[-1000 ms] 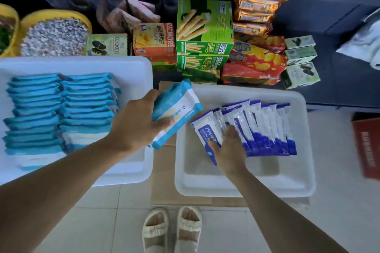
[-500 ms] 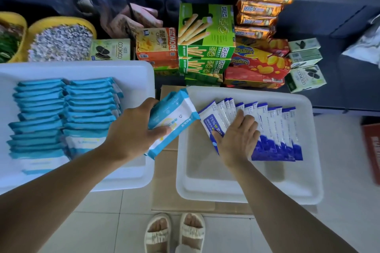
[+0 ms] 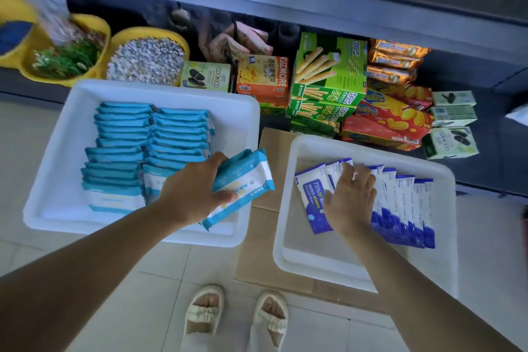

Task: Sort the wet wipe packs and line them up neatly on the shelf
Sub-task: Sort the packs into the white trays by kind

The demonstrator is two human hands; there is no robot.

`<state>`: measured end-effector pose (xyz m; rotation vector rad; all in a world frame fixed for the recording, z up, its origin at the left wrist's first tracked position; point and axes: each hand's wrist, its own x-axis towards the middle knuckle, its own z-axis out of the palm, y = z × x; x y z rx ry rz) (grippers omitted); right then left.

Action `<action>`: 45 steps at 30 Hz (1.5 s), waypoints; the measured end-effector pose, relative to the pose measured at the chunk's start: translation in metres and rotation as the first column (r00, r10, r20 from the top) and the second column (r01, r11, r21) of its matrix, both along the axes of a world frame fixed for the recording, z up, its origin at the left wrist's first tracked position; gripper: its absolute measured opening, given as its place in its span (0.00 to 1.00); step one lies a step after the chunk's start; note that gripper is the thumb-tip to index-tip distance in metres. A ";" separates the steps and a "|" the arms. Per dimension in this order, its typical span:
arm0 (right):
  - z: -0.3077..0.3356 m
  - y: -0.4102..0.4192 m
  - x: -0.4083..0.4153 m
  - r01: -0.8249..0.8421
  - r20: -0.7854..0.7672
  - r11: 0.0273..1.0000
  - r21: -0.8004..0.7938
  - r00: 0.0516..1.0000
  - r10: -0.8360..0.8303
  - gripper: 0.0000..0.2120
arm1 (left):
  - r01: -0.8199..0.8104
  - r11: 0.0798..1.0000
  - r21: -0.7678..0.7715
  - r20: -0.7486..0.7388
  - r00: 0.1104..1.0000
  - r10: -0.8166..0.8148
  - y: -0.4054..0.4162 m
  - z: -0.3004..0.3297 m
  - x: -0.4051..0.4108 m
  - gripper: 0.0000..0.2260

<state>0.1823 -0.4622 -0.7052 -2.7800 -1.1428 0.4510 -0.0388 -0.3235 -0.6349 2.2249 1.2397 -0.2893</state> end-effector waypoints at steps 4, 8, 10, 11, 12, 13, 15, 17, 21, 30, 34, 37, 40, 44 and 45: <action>0.036 0.035 -0.035 -0.149 -0.221 0.934 0.326 0.948 0.229 0.29 | 0.008 0.999 -0.036 -0.063 0.998 -0.010 0.012 0.013 -0.023 0.22; 0.063 0.081 -0.091 -0.318 -0.550 0.889 0.330 0.700 0.455 0.37 | 0.060 0.996 -0.068 -0.095 0.993 -0.066 0.038 0.011 -0.057 0.22; 0.061 0.103 -0.118 -0.403 -0.639 0.880 0.253 0.614 0.464 0.41 | 0.081 0.994 -0.074 -0.092 0.992 -0.087 0.050 0.006 -0.071 0.23; 0.057 0.111 -0.130 -0.426 -0.664 0.877 0.221 0.593 0.456 0.40 | 0.083 0.993 -0.078 -0.082 0.993 -0.090 0.056 0.002 -0.077 0.23; 0.051 0.118 -0.141 -0.428 -0.682 0.881 0.202 0.584 0.440 0.38 | 0.083 0.993 -0.086 -0.066 0.994 -0.089 0.061 -0.003 -0.083 0.23; 0.045 0.122 -0.150 -0.406 -0.694 0.892 0.196 0.585 0.419 0.34 | 0.085 0.991 -0.103 -0.047 0.995 -0.090 0.065 -0.010 -0.088 0.22; 0.028 0.126 -0.165 -0.335 -0.702 0.917 0.219 0.598 0.386 0.25 | 0.079 0.984 -0.158 -0.004 0.997 -0.080 0.072 -0.027 -0.101 0.23; 0.010 0.126 -0.176 -0.292 -0.694 0.928 0.230 0.619 0.367 0.19 | 0.073 0.975 -0.211 0.033 0.997 -0.067 0.077 -0.045 -0.112 0.24; -0.031 0.121 -0.196 -0.312 -0.662 0.940 0.142 0.676 0.324 0.18 | 0.036 0.961 -0.273 0.022 0.999 -0.031 0.089 -0.077 -0.138 0.27; -0.080 0.128 -0.223 -0.387 -0.377 0.910 -0.152 0.874 0.308 0.30 | 0.046 0.999 -0.011 -0.240 0.970 -0.047 0.100 -0.103 -0.176 0.32; -0.088 0.148 -0.235 -0.377 -0.287 0.921 -0.101 0.897 0.336 0.27 | 0.103 0.994 0.028 -0.270 0.959 -0.092 0.099 -0.113 -0.175 0.34; -0.087 0.154 -0.244 -0.386 -0.171 0.918 -0.096 0.914 0.367 0.30 | 0.126 0.989 0.078 -0.255 0.961 -0.102 0.103 -0.116 -0.171 0.30; -0.086 0.145 -0.244 -0.352 -0.094 0.931 -0.094 0.934 0.344 0.33 | 0.138 0.985 0.102 -0.260 0.960 -0.108 0.105 -0.116 -0.169 0.25; -0.085 0.135 -0.239 -0.381 -0.137 0.915 -0.136 0.922 0.363 0.34 | 0.144 0.984 0.103 -0.250 0.961 -0.114 0.105 -0.114 -0.169 0.20; -0.084 0.136 -0.238 -0.392 -0.180 0.908 -0.145 0.913 0.366 0.33 | 0.147 0.984 0.103 -0.248 0.962 -0.118 0.106 -0.112 -0.169 0.19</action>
